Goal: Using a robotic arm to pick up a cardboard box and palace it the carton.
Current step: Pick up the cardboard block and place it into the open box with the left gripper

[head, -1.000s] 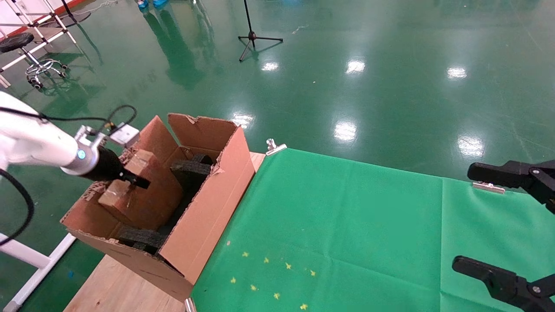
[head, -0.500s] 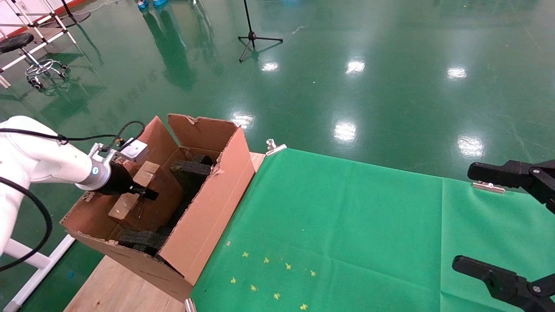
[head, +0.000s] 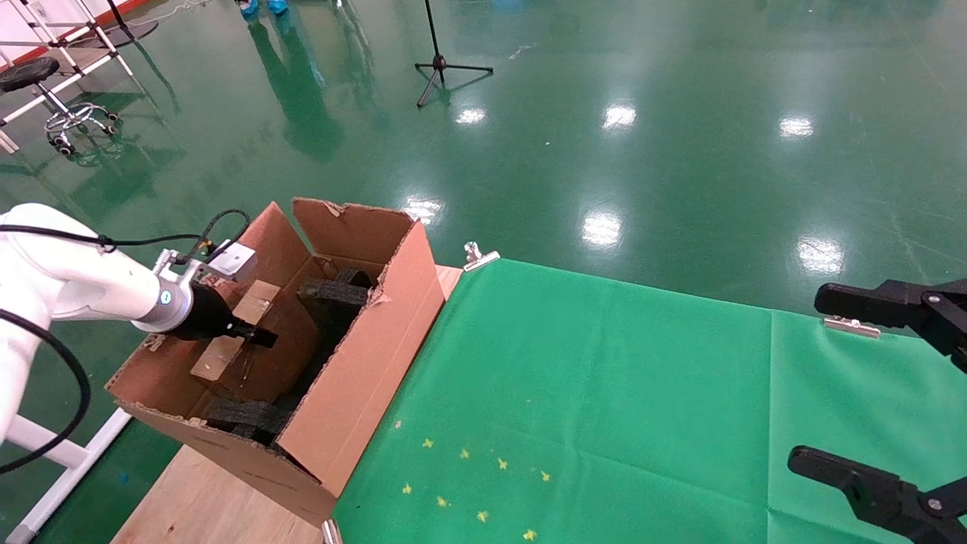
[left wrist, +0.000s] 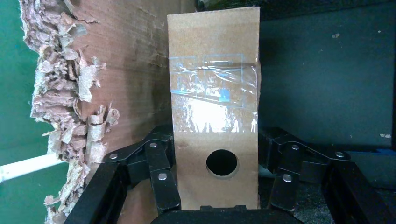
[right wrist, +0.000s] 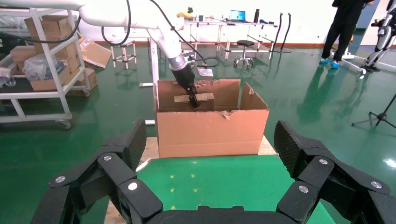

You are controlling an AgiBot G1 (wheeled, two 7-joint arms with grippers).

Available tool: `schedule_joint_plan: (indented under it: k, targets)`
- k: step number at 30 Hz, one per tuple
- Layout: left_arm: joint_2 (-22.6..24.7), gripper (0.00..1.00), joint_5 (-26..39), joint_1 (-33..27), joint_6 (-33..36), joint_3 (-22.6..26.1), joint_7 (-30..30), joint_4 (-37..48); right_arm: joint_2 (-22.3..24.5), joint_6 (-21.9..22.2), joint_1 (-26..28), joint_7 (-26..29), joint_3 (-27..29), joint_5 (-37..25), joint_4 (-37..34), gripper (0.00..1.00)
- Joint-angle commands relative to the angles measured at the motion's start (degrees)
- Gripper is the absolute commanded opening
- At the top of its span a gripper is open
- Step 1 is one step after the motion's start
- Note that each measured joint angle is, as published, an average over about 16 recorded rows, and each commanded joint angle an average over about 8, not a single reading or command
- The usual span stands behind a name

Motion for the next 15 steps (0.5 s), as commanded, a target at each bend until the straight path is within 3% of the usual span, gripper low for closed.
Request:
schedule_joint_plan:
  k: [1, 15]
  targets:
    - [-0.01, 1.00, 0.07, -0.06, 0.11, 0.05, 0.05, -0.02, 0.00, 0.00, 0.00, 0.00, 0.00, 0.00, 0.00, 1.00]
    - [-0.05, 1.00, 0.46, -0.18, 0.83, 0.23, 0.23, 0.10, 0.00, 0.00, 0.00, 0.00, 0.00, 0.00, 0.00, 1.00]
